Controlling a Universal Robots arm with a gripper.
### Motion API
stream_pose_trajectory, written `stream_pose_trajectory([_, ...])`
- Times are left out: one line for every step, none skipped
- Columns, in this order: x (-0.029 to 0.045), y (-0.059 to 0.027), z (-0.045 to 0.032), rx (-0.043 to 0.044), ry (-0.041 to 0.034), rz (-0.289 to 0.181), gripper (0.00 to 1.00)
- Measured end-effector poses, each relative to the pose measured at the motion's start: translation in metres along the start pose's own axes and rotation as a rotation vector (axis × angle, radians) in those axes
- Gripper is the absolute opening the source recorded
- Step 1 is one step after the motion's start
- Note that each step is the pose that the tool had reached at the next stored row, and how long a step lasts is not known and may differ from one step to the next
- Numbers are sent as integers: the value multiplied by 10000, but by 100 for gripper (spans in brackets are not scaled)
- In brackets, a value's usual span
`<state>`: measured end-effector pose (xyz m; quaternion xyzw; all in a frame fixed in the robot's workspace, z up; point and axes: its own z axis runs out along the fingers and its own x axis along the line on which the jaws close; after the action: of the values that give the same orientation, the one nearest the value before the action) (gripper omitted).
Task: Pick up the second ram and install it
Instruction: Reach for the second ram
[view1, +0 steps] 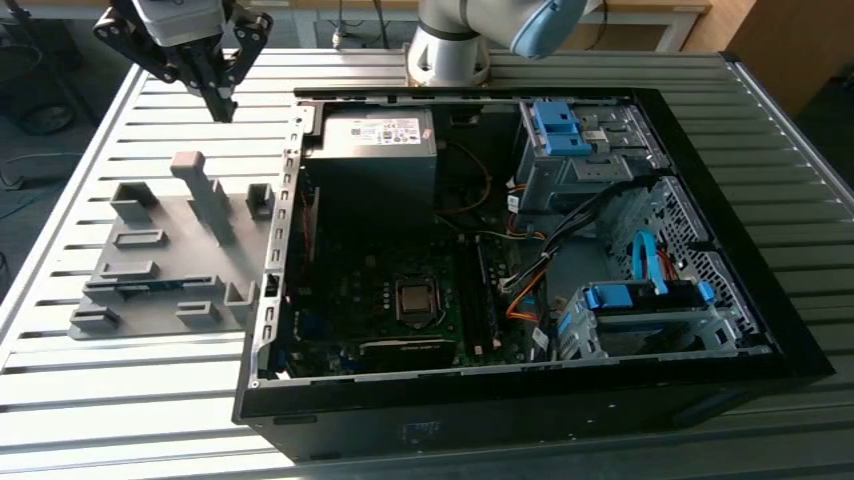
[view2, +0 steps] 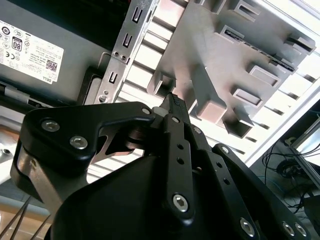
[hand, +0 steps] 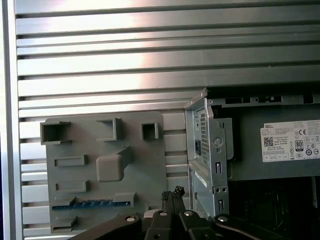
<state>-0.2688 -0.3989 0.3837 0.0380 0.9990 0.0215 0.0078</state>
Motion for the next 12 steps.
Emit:
stream_pose_trajectory([6, -1, 0, 0, 3, 0, 11])
stream_pose_trajectory([13, -1, 1, 1, 5, 0, 11])
stream_pose_trajectory([19, -2, 2, 1, 7, 0, 11])
stream_pose_trajectory([25, -2, 2, 1, 9, 0, 11])
stream_pose_trajectory([32, -3, 3, 1, 11, 0, 11])
stream_pose_trajectory([39, -3, 3, 1, 13, 0, 11])
stream_pose_trajectory([46, -4, 4, 2, 15, 0, 11])
stream_pose_trajectory([53, -4, 5, 2, 16, 0, 11])
stream_pose_trajectory([61, -5, 6, 2, 18, 0, 11])
stream_pose_trajectory([68, -6, 6, 2, 19, 0, 11])
stream_pose_trajectory([75, -6, 7, 2, 21, 0, 11])
stream_pose_trajectory([82, -7, 7, 2, 22, 0, 11])
